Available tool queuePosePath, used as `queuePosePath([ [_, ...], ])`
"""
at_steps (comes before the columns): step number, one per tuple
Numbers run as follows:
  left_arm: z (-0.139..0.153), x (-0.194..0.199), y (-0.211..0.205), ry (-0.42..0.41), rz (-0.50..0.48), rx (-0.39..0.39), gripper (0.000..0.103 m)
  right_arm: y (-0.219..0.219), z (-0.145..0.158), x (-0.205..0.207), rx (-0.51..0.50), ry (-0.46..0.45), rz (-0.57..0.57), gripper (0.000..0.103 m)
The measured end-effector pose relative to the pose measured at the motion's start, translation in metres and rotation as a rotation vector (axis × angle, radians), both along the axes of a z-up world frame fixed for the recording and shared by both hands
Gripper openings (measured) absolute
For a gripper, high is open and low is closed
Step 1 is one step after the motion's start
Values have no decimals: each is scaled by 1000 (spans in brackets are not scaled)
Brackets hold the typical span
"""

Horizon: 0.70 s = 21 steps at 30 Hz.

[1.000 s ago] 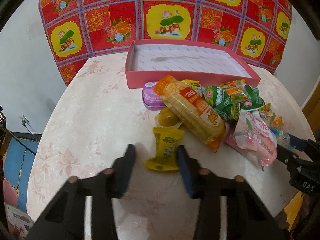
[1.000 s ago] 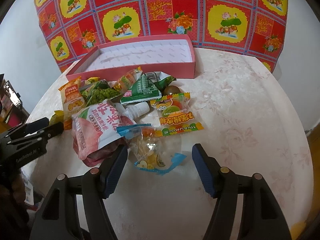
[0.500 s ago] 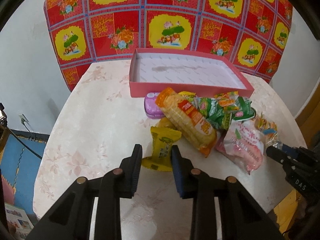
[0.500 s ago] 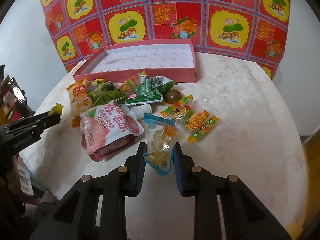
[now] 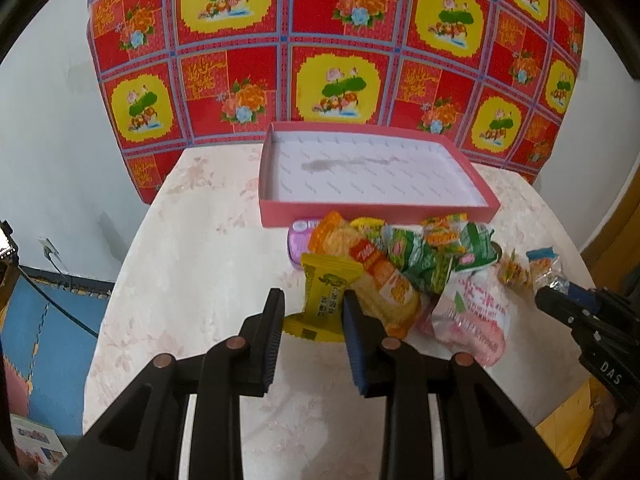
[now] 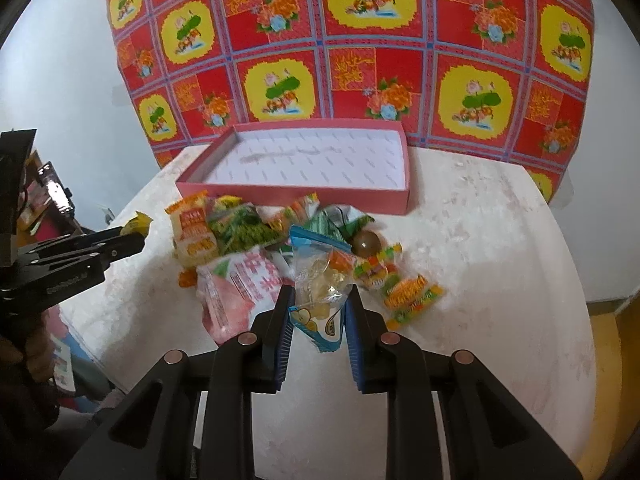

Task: Organize snacks
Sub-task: 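Lift the yellow candy with the left tool while the right tool carries the clear bag over the pink tray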

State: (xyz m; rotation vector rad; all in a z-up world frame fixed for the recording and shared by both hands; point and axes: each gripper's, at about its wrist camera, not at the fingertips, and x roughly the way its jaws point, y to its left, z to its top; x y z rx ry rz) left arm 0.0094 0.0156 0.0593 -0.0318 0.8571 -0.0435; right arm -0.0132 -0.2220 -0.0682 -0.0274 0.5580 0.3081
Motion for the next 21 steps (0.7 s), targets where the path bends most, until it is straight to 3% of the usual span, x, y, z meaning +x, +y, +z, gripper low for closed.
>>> queuePosePath([
  [9,24,21,-2,-31,-7,-17,30,5,23,17,31,11,59,25],
  [21,59,59,1,-79,4,-19,30,19,72,44,17,-46,124,25],
])
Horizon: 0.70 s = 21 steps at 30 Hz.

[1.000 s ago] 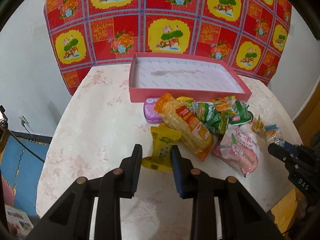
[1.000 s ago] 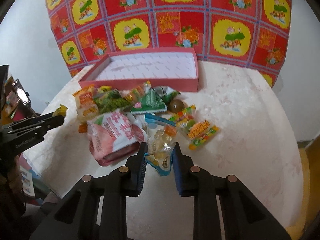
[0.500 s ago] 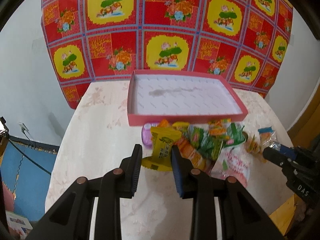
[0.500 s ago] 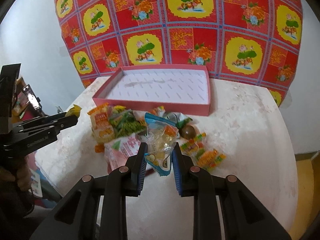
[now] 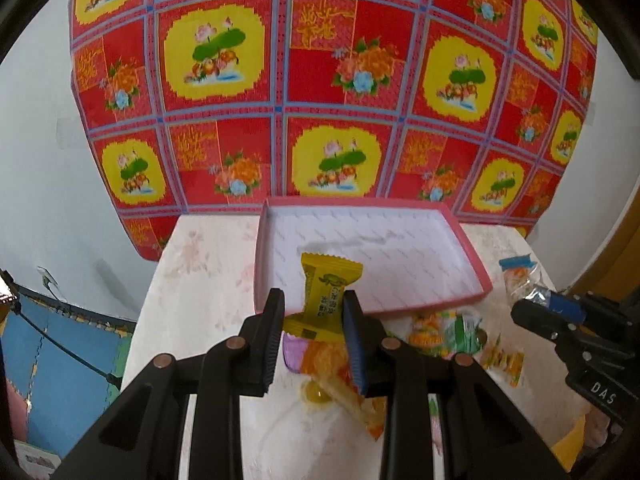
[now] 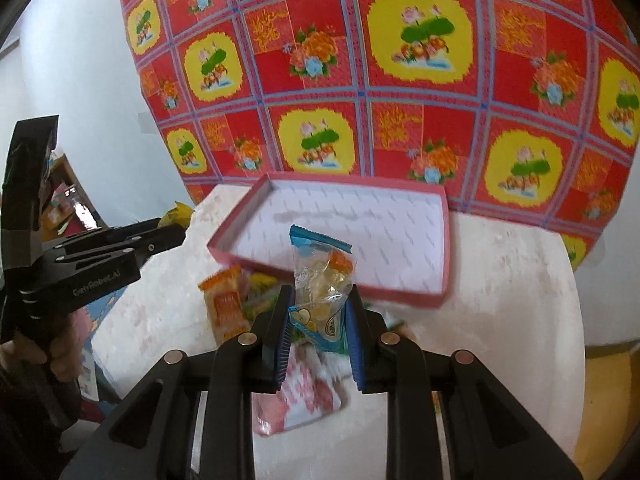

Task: Organize snacks
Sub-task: 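Lift the yellow candy with the left tool while the right tool carries the clear bag over the pink tray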

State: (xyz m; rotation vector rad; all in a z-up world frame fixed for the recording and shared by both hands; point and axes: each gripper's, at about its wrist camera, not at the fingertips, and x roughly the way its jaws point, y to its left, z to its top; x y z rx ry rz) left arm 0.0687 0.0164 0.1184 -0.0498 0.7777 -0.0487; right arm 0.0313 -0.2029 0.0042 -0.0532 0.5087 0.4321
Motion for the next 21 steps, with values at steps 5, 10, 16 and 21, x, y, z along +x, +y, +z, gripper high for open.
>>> queuePosePath([
  [5,13,14,3,-24,6,-10,30,-2,19,12,4,-12,1,25],
  [10,19,29,1,-15,-2,-16,30,-1,32,24,-4,-21,-2,25],
  [16,17,49,-7,8,-19,-16,30,3,39,45,-14,-11,-2,25],
  [21,9,70,-14,34,-26,-10,30,4,41,68,-14,3,-12,25],
])
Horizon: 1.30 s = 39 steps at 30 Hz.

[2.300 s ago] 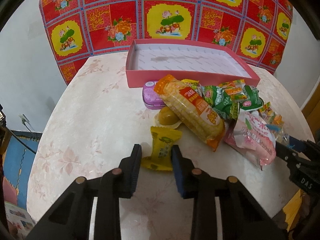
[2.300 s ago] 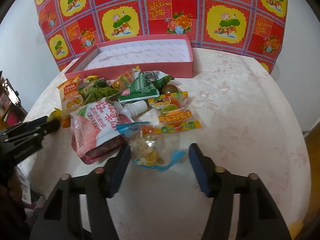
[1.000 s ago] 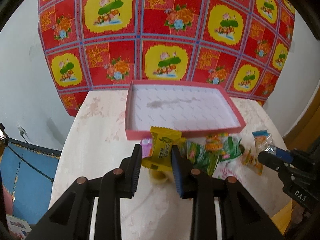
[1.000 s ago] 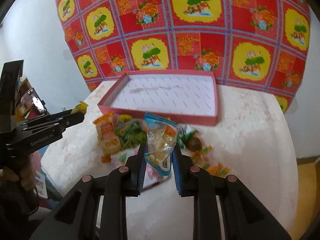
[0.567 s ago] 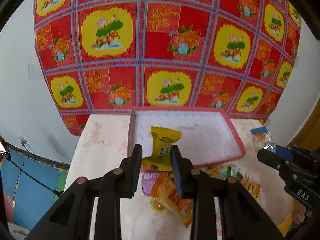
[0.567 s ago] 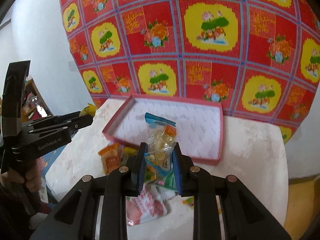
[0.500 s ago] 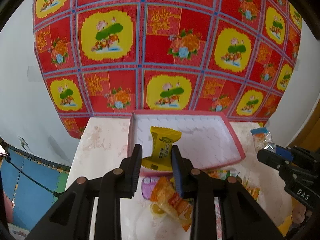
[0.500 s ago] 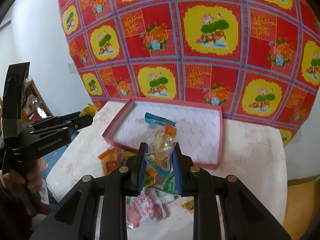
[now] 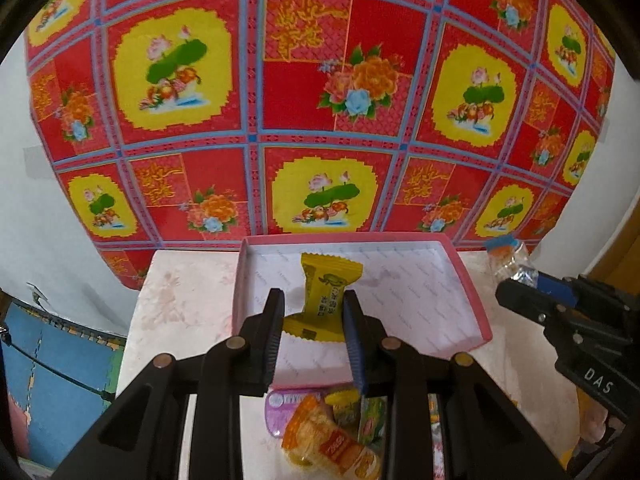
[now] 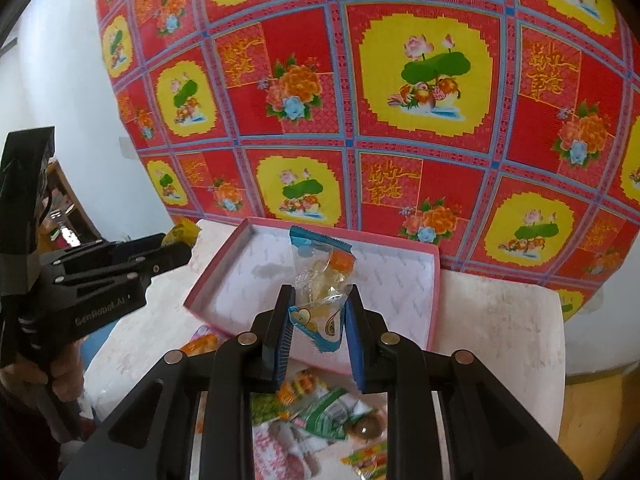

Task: Organize snacks
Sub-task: 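Lift the yellow candy with the left tool while the right tool carries the clear bag over the pink tray, then open the left tool over the tray while the right tool releases the clear bag into it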

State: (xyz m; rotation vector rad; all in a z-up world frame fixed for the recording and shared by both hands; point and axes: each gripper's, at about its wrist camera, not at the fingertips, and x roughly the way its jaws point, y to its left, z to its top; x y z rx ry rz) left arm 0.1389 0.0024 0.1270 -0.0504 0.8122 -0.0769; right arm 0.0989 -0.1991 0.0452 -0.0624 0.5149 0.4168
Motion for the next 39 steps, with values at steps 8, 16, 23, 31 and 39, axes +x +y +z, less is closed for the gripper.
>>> queuePosePath([
  [8,-20,34,-8,39,3,-4,30,0,-6,44,30,54,-9,25],
  [16,-41,62,-14,74,-4,-1,30,1,-19,79,47,103,-23,25],
  [23,-61,79,-19,109,2,-5,30,6,-32,102,29,142,-29,25],
  [31,-76,93,-24,138,-3,15,30,10,-41,115,16,153,-29,25],
  [39,-92,114,-29,180,6,12,31,12,-52,130,0,187,-32,25],
])
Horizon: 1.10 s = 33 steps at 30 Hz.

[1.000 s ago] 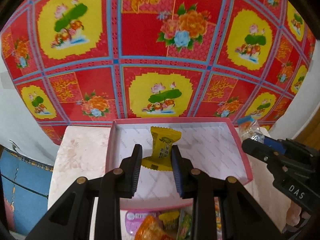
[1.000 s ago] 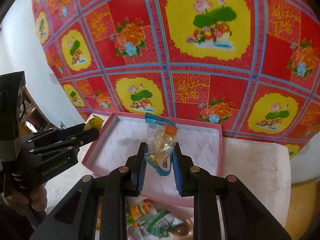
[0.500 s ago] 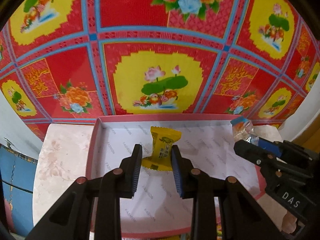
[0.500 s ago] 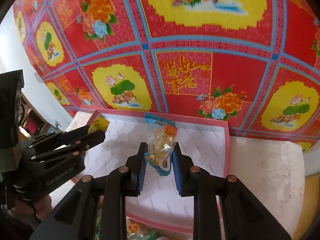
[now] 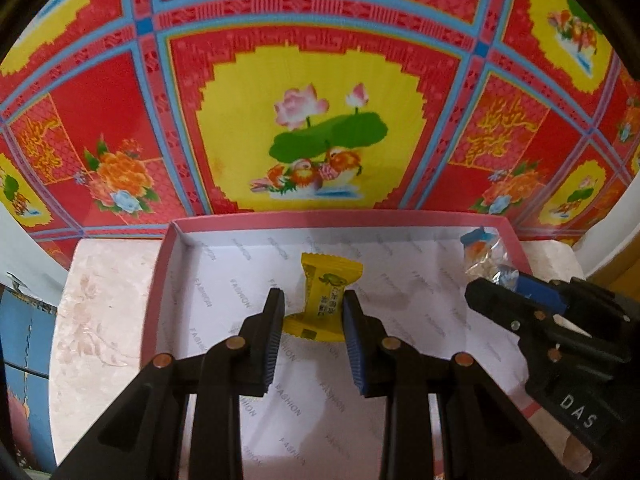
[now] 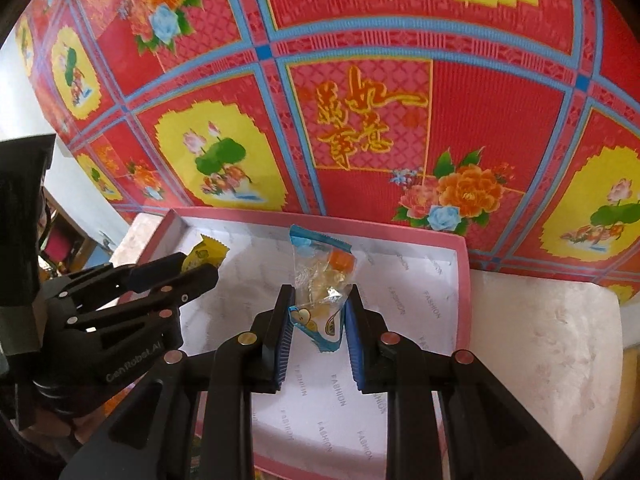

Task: Organize snacks
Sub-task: 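Open the left tool over the tray while the right tool releases the clear bag into it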

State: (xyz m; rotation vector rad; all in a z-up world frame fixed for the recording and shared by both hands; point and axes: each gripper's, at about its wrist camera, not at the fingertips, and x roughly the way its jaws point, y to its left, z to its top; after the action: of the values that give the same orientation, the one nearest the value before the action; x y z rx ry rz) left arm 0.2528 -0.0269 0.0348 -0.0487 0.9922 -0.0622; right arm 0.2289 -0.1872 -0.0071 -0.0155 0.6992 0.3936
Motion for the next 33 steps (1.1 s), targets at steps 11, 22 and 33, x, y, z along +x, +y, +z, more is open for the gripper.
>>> queuePosePath([
  [11,-9,14,-8,27,-37,18,33,-3,-11,12,-5,36,-5,25],
  [22,18,5,-16,18,-40,31,44,1,-4,8,-16,29,5,43],
  [33,40,-13,-2,-3,-24,13,45,-6,16,-18,19,3,9,54],
])
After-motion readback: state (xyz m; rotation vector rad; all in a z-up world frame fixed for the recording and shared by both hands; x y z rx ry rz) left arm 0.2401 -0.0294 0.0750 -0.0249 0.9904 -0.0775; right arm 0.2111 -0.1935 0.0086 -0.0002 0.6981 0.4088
